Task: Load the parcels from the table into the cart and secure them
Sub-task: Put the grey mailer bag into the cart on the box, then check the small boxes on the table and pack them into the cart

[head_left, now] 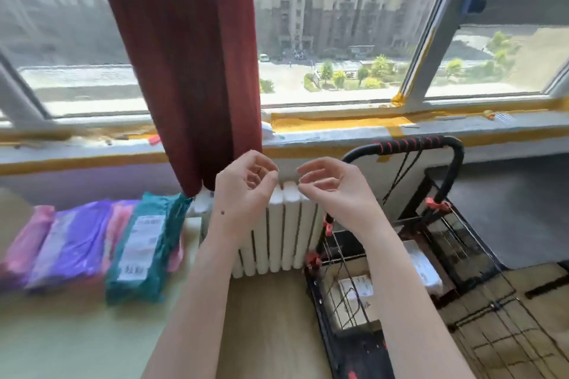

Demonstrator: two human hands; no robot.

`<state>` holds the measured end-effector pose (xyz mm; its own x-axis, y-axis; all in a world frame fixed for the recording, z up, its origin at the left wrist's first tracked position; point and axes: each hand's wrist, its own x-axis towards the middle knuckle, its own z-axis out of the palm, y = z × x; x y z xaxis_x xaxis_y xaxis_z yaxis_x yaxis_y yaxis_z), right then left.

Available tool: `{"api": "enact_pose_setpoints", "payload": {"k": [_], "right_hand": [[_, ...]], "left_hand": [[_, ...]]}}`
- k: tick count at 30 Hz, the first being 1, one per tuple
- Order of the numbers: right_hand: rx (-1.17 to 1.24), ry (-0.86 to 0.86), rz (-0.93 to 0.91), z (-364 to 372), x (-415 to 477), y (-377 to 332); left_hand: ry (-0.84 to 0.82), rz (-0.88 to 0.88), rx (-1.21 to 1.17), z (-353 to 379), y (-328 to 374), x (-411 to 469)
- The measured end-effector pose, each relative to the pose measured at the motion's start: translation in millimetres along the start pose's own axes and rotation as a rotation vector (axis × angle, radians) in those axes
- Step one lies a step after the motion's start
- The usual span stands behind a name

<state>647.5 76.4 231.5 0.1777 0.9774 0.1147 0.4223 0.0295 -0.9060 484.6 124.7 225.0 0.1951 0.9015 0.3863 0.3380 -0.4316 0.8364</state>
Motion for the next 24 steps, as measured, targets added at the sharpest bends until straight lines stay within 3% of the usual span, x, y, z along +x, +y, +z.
{"api": "enact_pose_setpoints", "payload": {"k": [12,24], "right_hand": [[0.088,-0.324,-0.178,242,-59,-123],[0.119,-0.562,-0.258,410,-134,-205]], "left_hand": [[0.395,-0.09,0.269,-257,-48,-126],[0.631,-0.144,0.419,-409,-69,-231]]}}
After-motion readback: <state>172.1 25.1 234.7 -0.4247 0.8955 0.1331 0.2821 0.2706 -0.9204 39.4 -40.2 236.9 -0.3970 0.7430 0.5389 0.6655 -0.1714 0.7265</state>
